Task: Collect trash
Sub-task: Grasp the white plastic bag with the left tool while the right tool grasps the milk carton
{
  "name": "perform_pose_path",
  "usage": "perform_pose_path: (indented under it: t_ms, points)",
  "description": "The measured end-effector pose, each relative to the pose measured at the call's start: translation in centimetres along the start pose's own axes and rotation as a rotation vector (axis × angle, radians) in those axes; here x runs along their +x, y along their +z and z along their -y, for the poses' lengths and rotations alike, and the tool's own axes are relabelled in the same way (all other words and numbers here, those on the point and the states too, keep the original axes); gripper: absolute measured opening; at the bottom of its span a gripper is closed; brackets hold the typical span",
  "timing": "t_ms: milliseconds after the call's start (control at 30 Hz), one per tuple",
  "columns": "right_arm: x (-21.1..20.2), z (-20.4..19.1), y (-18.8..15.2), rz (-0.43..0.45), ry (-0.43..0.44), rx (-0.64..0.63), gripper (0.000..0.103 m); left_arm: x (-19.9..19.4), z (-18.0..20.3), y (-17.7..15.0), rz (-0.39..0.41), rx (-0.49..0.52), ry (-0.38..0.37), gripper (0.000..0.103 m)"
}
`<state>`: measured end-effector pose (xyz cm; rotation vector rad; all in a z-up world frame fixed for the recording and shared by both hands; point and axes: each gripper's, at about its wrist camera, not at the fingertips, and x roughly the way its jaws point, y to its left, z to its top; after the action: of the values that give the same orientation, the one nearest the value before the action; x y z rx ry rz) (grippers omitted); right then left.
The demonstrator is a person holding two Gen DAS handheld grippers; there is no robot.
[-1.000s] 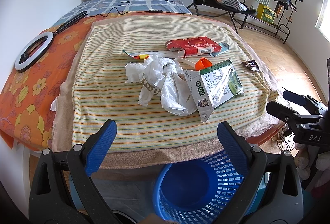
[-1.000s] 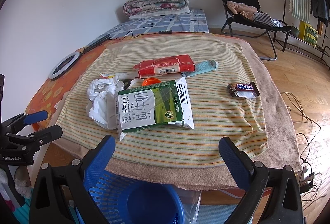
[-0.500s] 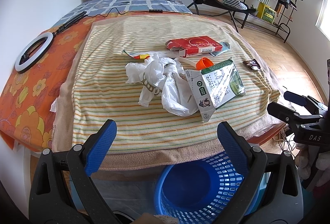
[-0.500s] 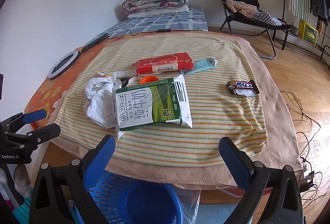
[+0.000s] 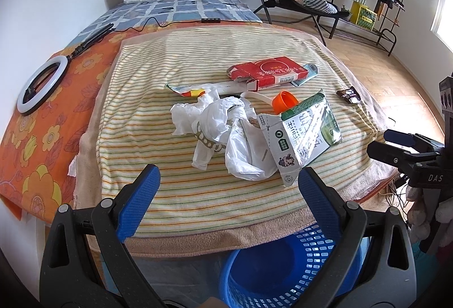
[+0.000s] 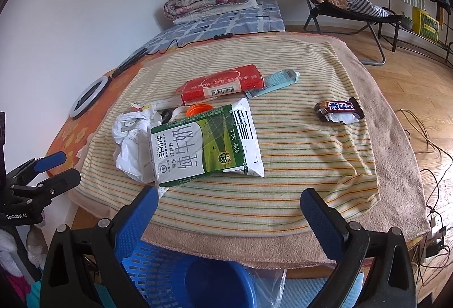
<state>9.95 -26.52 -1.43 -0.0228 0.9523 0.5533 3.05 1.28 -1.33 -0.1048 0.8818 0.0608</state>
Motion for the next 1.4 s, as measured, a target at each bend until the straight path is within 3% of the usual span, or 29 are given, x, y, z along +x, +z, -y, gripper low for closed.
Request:
perform_pose_path:
  t_ms: [367, 600, 733, 967, 1167, 1300, 1333, 1400]
  points:
    - [4.3, 1.3, 0.5, -0.192, 0.163, 0.250, 0.102, 2.6, -1.1, 3.4, -0.037, -0.018, -0.022, 0.079]
    - [6.3, 1.1, 2.3, -0.188, 0.185, 0.433, 0.102, 5.8, -1.6, 5.2, -0.076, -0.017, -0.016, 0.067]
    - [7.9, 1.7, 2.6, -0.208, 0.177, 0.549, 0.102, 7.9, -1.7, 5.2, -0.124, -0.009, -0.015, 0.052]
    - [10.5, 3.1, 3.2, -0.224, 0.173, 0.724, 0.102, 9.5, -2.3, 5.2, -0.158, -0.031, -0.033, 0.047]
    - [12.4, 2.4, 5.1, -0.229, 0.131, 0.709, 0.103, 9.5, -2.8, 5.2, -0.157, -0.048, -0.037, 0.040]
    - [12.9, 1.0, 5.8, -0.248, 0.055, 0.589, 0.103, 9.2, -3.2, 5.1, -0.149, -0.058, -0.038, 0.031]
    - [12.9, 0.7, 5.8, -0.249, 0.042, 0.554, 0.103, 9.0, -3.3, 5.1, -0.146, -0.057, -0.035, 0.024]
    - [12.9, 0.3, 5.8, -0.253, 0.032, 0.507, 0.103, 8.9, -3.5, 5.1, -0.141, -0.055, -0.029, 0.024]
